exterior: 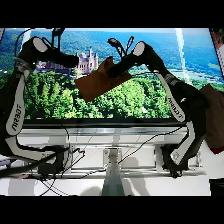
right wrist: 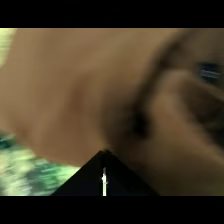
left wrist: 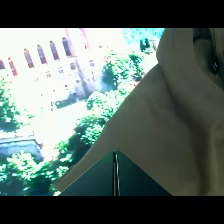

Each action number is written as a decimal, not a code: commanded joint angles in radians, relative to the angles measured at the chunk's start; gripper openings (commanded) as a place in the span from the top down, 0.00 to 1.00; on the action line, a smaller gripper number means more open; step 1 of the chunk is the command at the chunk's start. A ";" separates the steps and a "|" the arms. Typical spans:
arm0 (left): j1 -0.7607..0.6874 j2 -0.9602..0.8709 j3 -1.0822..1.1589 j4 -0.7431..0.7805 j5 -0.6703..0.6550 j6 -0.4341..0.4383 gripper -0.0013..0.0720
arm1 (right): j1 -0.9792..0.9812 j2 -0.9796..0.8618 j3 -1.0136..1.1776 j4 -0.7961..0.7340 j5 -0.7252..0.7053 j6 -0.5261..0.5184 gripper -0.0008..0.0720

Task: Fold the clothes and pants, and hang the long-sleeved shirts on hangers.

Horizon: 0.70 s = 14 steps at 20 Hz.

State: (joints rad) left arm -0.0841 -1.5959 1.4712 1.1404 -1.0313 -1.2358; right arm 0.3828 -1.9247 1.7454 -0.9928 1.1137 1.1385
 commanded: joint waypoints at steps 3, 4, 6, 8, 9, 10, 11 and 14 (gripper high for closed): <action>0.013 0.011 0.001 0.003 -0.023 -0.007 0.96 | -0.161 -0.058 0.001 -0.163 0.020 0.278 0.98; 0.013 0.011 0.001 0.004 -0.027 -0.007 0.96 | -0.207 -0.061 0.001 -0.153 0.072 0.291 0.98; 0.013 0.011 0.001 0.004 -0.028 -0.007 0.96 | -0.277 -0.061 0.001 -0.122 0.175 0.286 0.98; 0.013 0.011 0.001 0.004 -0.028 -0.007 0.96 | -0.321 -0.059 0.002 -0.085 0.245 0.224 0.98; 0.013 0.011 0.001 0.004 -0.028 -0.007 0.96 | -0.336 -0.054 0.002 -0.043 0.255 0.172 0.97; 0.013 0.011 0.001 0.003 -0.028 -0.007 0.96 | -0.351 -0.051 0.005 0.019 0.254 0.142 0.78; 0.013 0.011 0.001 0.004 -0.028 -0.007 0.96 | -0.358 -0.051 0.012 0.079 0.241 0.142 0.35; 0.013 0.011 0.001 0.003 -0.028 -0.007 0.96 | -0.357 -0.060 0.012 0.113 0.127 0.148 0.03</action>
State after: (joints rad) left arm -0.0711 -1.5860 1.4712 1.1439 -1.0592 -1.2427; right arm 0.0425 -1.9785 1.7546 -0.9520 1.2991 1.3037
